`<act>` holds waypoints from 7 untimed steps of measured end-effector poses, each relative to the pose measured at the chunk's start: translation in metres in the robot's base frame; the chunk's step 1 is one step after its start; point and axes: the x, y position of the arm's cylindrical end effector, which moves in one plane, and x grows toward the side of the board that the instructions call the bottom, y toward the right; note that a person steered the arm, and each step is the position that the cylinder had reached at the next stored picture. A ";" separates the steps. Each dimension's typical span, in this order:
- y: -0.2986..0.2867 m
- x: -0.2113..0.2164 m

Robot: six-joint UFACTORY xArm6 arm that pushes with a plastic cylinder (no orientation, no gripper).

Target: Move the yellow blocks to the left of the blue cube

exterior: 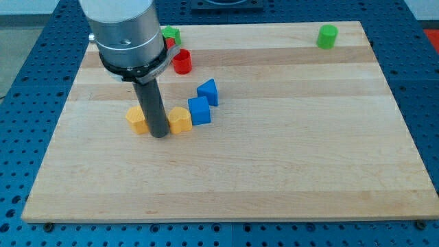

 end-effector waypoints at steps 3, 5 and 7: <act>-0.085 -0.037; -0.046 -0.064; -0.182 -0.081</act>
